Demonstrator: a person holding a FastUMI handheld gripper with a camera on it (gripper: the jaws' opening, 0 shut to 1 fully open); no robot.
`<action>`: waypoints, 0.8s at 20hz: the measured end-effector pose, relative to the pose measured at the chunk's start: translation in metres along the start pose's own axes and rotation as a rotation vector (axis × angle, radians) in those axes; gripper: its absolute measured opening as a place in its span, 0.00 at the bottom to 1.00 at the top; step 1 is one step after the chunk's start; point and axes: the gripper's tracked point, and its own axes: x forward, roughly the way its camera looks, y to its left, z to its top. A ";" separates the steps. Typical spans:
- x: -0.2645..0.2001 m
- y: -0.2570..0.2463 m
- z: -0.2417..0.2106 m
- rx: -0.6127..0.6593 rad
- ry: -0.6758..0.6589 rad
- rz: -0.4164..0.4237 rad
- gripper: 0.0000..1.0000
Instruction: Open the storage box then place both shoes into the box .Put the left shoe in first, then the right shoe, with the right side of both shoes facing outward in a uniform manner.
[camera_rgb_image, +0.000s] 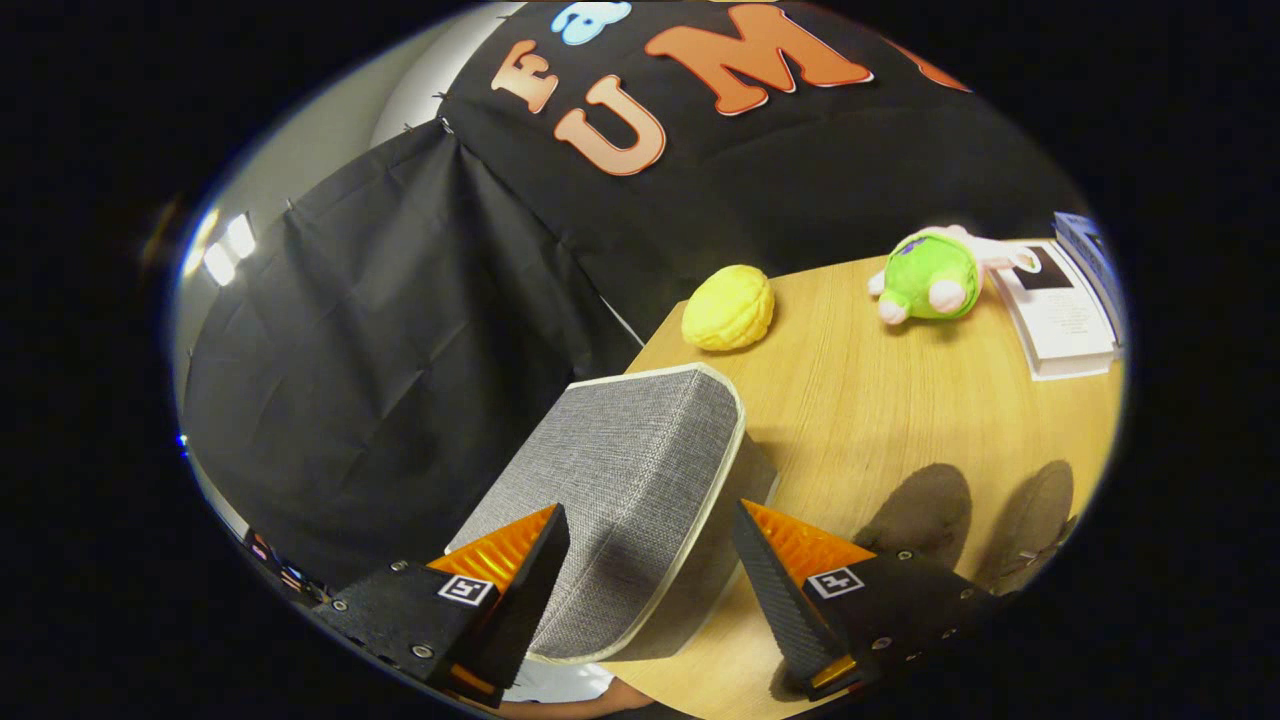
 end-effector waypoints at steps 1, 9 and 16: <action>0.004 0.001 -0.003 0.035 0.006 0.018 0.98; 0.033 -0.005 -0.014 0.257 -0.008 0.130 0.97; 0.038 -0.004 -0.019 0.434 -0.020 0.224 0.92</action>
